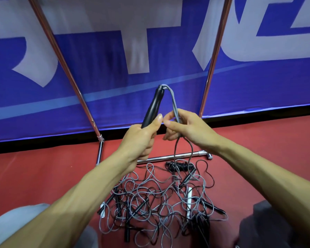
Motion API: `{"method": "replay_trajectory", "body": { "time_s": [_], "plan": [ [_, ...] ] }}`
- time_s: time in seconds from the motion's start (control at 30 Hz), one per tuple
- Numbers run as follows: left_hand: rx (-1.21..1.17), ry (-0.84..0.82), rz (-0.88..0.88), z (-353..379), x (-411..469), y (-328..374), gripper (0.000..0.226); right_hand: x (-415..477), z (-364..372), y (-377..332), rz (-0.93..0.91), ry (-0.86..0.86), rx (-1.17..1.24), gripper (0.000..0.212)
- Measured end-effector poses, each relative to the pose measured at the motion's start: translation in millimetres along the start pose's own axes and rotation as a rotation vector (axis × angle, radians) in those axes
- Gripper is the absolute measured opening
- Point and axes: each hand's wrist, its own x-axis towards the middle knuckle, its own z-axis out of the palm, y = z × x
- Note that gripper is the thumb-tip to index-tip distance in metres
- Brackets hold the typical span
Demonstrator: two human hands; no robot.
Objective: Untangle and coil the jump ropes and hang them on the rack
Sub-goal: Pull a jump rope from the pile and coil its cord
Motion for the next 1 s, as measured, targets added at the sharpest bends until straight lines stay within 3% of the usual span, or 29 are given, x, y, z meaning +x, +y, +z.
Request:
{"method": "replay_trajectory", "body": {
  "time_s": [0.07,0.17,0.2,0.3,0.43,0.57,0.7,0.77,1.0],
  "plan": [
    [-0.083,0.034,0.015,0,0,3,0.052,2,0,7,0.071,-0.031,-0.139,0.01],
    [-0.178,0.137,0.013,-8,1,9,0.052,-2,9,18,0.117,-0.119,-0.623,0.019],
    [-0.17,0.167,0.011,-11,2,9,0.052,-4,14,20,0.116,-0.163,-0.679,0.02],
    [-0.137,0.23,0.021,-10,3,3,0.052,-9,24,18,0.112,-0.263,-0.67,0.022],
    [-0.102,0.246,0.042,-5,5,1,0.058,-13,29,8,-0.04,-0.281,-0.866,0.021],
    [-0.058,0.288,0.024,-6,10,-2,0.056,-14,30,-1,-0.135,-0.311,-0.89,0.026],
    [0.125,0.354,0.1,-2,6,-1,0.031,-14,29,-3,-0.179,-0.34,-0.932,0.032],
    [0.202,0.326,0.115,0,4,1,0.028,-15,29,-2,-0.189,-0.349,-0.952,0.034],
    [0.126,0.147,0.041,-2,2,7,0.014,-20,24,-2,-0.182,-0.369,-0.99,0.036]
  ]
}}
